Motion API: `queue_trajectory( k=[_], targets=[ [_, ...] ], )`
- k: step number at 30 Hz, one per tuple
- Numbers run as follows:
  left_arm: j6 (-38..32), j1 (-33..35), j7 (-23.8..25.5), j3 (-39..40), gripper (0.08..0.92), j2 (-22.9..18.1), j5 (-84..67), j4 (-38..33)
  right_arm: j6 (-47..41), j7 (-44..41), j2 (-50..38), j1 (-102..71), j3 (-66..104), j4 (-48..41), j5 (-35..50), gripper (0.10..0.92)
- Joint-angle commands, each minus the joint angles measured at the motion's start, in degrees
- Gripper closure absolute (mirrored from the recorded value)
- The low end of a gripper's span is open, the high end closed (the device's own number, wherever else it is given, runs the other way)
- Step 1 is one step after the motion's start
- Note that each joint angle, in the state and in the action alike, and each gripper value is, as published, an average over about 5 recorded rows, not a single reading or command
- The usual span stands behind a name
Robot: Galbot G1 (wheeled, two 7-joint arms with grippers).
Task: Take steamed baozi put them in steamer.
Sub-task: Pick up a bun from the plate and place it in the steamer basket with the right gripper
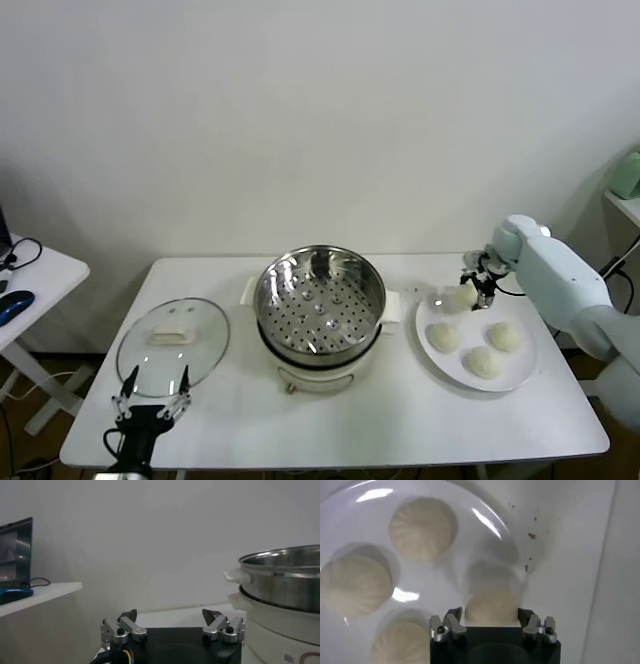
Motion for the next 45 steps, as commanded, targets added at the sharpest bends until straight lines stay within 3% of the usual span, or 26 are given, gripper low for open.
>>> queue_trajectory(
  k=[1, 11, 18, 33, 45],
  targets=[
    [0.03, 0.04, 0.0, 0.07, 0.177, -0.08, 0.1, -0.13, 1.03, -0.8, -4.92, 11.16, -14.47, 18.66, 6.88, 0.299],
    [0.14, 0.43, -0.01, 0.23, 0.177, -0.11, 0.52, -0.72, 4.63, -2.37, -4.92, 26.99, -26.15, 39.73, 9.11, 0.297],
    [-0.08, 1.07, -0.06, 0.91, 0.177, -0.24, 1.14, -0.64, 10.9, -2.42, 0.77, 27.17, -24.92, 44.53, 0.25, 0.296],
    [0.26, 2.55, -0.78, -0.06, 0.177, 0.28, 1.35, -1.92, 15.98, -0.17, 18.06, 17.83, -21.92, 36.8, -11.69, 0.296],
    [-0.36, 3.64, -1.04, 0.09, 0.177, 0.48, 1.29, -1.69, 16.39, 0.44, 20.71, 13.59, -23.34, 30.13, -15.1, 0.287]
  ],
)
